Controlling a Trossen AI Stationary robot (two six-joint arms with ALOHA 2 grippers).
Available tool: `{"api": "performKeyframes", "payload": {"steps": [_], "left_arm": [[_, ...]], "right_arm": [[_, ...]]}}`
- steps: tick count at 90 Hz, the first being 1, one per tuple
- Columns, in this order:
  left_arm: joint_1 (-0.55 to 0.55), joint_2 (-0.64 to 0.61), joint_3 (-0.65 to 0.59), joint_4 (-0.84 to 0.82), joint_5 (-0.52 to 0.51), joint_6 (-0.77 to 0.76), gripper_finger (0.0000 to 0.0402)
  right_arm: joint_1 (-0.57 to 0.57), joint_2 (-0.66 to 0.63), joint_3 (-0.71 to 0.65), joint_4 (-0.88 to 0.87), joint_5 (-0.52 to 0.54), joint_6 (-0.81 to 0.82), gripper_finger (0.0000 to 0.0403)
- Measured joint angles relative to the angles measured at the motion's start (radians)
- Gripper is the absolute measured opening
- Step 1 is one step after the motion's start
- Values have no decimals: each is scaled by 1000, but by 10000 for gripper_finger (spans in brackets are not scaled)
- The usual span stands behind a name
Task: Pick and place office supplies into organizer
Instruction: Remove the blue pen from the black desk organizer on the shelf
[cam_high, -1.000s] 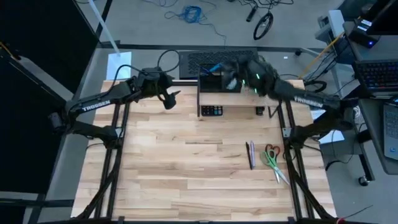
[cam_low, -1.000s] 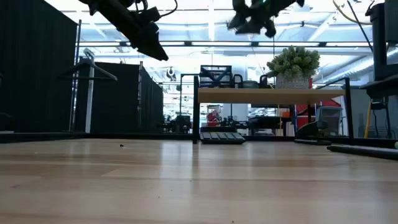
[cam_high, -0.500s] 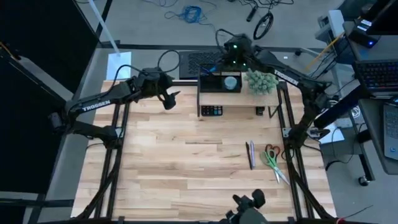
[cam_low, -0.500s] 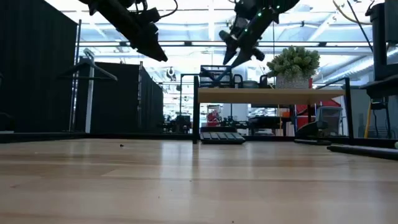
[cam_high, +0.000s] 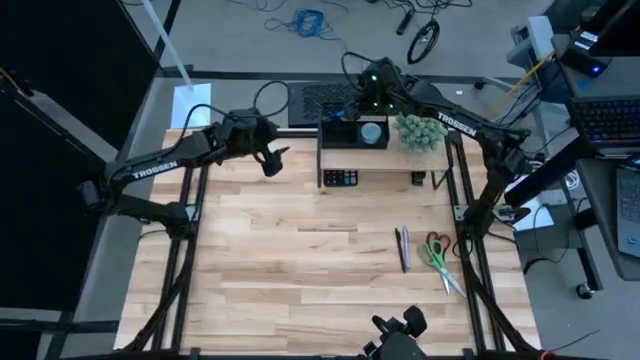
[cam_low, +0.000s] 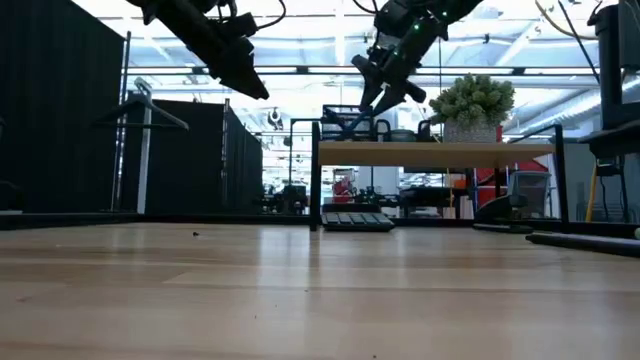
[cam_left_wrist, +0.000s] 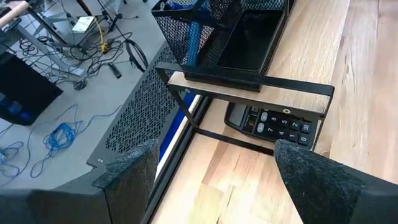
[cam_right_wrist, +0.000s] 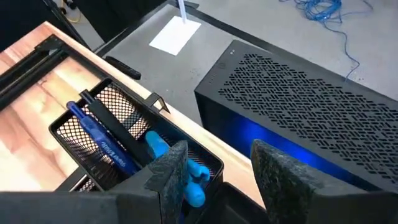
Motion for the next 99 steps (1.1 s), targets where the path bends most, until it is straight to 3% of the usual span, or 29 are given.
{"api": "performKeyframes", "payload": {"steps": [48, 99], "left_arm": [[0, 0, 0, 1, 0, 0, 309], [0, 0, 0, 1, 0, 0, 309]], "right_arm": [[1, -105, -1, -28, 1, -13, 160], [24, -58, -2, -50, 4, 24, 160]]}}
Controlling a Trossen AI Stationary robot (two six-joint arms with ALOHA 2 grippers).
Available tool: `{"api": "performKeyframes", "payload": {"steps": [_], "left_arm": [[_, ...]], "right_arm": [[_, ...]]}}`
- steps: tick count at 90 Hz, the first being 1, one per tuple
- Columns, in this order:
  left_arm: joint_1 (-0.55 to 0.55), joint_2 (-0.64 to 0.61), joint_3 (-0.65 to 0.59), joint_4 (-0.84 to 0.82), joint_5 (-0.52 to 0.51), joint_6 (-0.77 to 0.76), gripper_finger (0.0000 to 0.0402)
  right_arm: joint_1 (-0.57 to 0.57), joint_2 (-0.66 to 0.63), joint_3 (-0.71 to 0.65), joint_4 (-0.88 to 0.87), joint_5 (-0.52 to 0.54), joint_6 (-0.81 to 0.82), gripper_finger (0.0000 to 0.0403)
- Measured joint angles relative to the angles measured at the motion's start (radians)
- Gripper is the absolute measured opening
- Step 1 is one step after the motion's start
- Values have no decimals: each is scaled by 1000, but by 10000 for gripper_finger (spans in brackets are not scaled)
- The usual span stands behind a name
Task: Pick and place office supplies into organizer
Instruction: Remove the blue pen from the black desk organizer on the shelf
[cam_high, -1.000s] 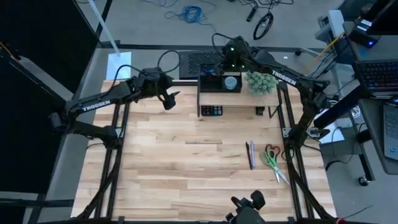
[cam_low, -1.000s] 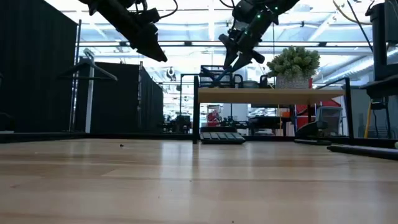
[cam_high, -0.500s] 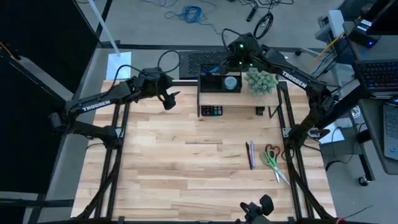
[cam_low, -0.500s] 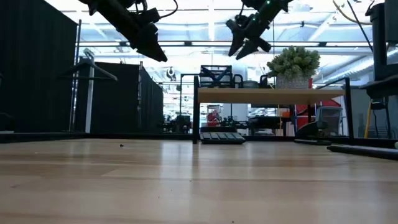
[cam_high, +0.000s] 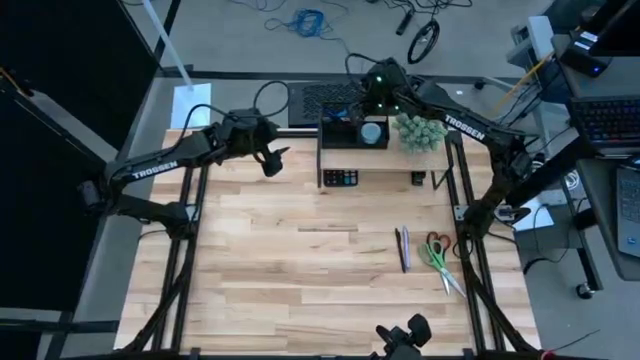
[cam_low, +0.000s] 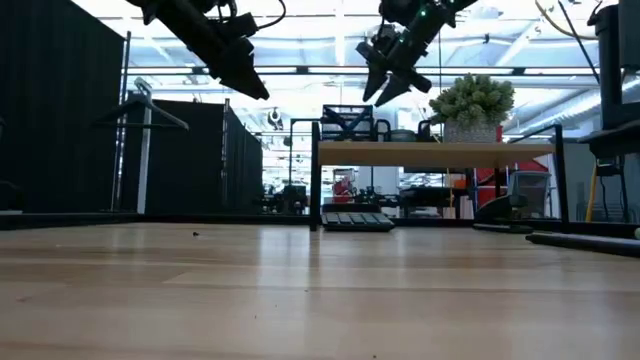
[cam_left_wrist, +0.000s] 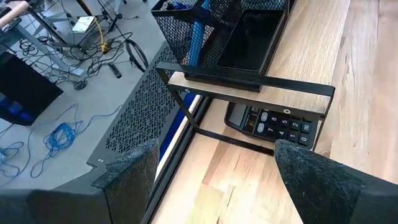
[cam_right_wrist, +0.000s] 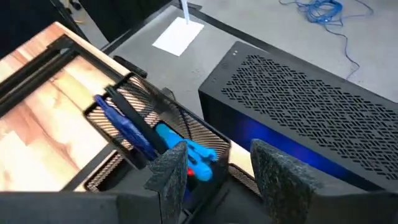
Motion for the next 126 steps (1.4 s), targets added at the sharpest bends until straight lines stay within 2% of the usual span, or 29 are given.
{"api": "performKeyframes", "payload": {"steps": [72, 86, 108, 126], "left_arm": [[0, 0, 0, -1, 0, 0, 309], [0, 0, 0, -1, 0, 0, 309], [0, 0, 0, 0, 0, 0, 309], [0, 0, 0, 0, 0, 0, 309]], "right_arm": [[30, 40, -2, 25, 8, -26, 152], [30, 40, -2, 20, 9, -36, 115], [31, 40, 0, 22, 0, -64, 15], [32, 37, 1, 26, -1, -75, 6]]}}
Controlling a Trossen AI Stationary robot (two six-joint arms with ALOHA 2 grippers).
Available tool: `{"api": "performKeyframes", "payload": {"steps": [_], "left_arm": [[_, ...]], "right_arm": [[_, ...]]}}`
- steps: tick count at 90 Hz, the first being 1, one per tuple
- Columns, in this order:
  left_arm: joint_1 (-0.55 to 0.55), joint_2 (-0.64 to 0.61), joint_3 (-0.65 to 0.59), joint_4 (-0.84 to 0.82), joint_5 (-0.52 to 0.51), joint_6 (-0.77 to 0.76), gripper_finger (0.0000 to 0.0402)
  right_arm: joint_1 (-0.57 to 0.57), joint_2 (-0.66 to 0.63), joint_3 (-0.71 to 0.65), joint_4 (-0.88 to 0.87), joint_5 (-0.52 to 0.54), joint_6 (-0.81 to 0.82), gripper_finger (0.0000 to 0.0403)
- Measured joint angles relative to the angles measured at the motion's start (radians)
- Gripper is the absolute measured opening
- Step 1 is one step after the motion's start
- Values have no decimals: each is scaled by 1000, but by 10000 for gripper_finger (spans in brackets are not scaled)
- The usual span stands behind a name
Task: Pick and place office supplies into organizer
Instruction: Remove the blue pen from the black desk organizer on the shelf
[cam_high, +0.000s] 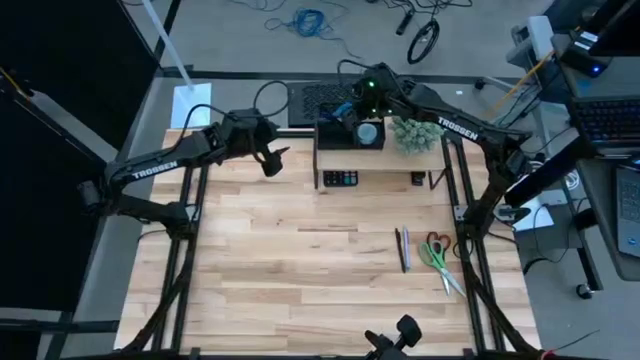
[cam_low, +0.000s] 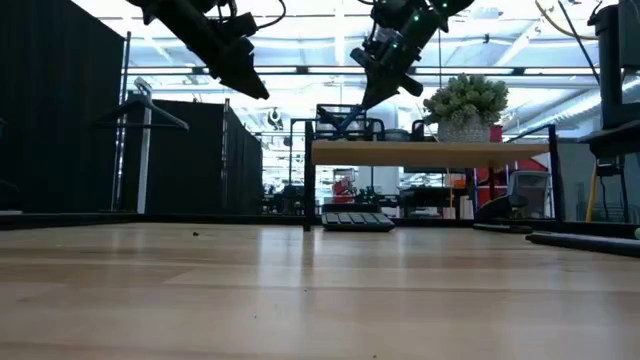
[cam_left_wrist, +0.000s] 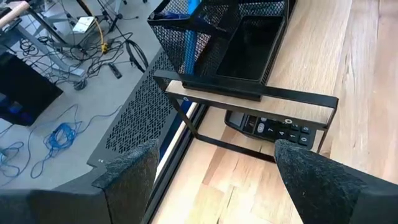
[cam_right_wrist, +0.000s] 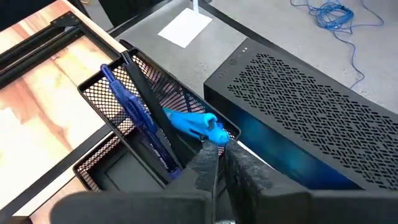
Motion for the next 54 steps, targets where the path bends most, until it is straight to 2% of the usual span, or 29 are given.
{"api": "performKeyframes", "payload": {"steps": [13, 29, 54], "left_arm": [[0, 0, 0, 0, 0, 0, 309], [0, 0, 0, 0, 0, 0, 309], [0, 0, 0, 0, 0, 0, 309]], "right_arm": [[1, -3, 0, 11, -4, -5, 0], [3, -3, 0, 25, -4, -46, 18], [16, -4, 0, 28, -2, -138, 116]]}}
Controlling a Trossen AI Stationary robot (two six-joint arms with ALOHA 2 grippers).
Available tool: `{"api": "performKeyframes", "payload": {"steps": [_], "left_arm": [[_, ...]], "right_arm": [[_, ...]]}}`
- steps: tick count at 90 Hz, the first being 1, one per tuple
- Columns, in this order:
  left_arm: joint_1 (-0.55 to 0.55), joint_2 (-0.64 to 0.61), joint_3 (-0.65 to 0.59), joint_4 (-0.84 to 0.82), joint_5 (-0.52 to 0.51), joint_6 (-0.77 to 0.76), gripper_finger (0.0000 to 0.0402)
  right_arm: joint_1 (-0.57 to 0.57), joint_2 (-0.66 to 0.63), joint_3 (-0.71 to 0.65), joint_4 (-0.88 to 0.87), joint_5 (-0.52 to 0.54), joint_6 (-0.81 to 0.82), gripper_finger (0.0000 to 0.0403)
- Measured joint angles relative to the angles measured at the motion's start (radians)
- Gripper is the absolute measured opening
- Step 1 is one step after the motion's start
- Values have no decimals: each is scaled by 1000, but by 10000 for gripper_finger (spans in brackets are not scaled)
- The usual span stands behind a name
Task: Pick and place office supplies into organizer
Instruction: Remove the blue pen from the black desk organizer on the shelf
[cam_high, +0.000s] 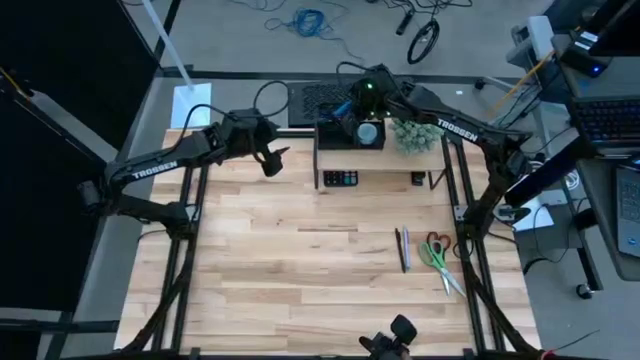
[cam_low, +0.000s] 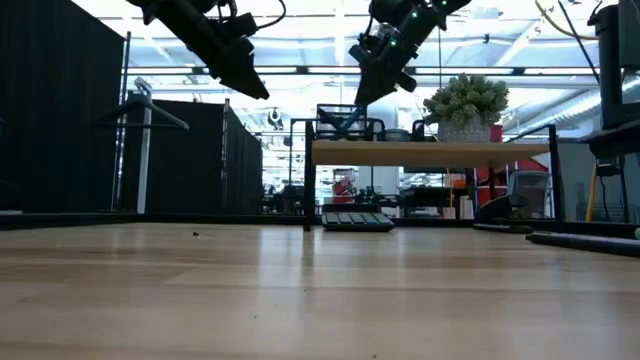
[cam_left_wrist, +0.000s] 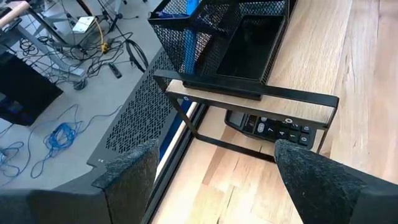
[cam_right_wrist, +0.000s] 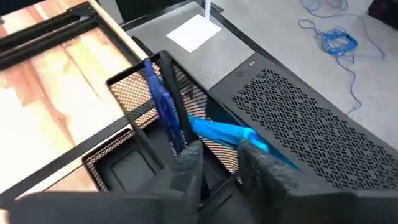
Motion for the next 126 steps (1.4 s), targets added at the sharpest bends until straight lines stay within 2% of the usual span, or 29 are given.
{"api": "performKeyframes", "payload": {"steps": [11, 24, 49, 76, 126], "left_arm": [[0, 0, 0, 0, 0, 0, 309], [0, 0, 0, 0, 0, 0, 309], [0, 0, 0, 0, 0, 0, 309], [0, 0, 0, 0, 0, 0, 309], [0, 0, 0, 0, 0, 0, 309]], "right_arm": [[-2, 0, 0, 0, 0, -21, 144], [-1, 14, 0, 1, 1, -57, 146], [-2, 24, 0, 0, 4, -107, 99], [-3, 25, 0, 0, 8, -171, 7], [12, -44, -2, -4, -4, -223, 0]]}}
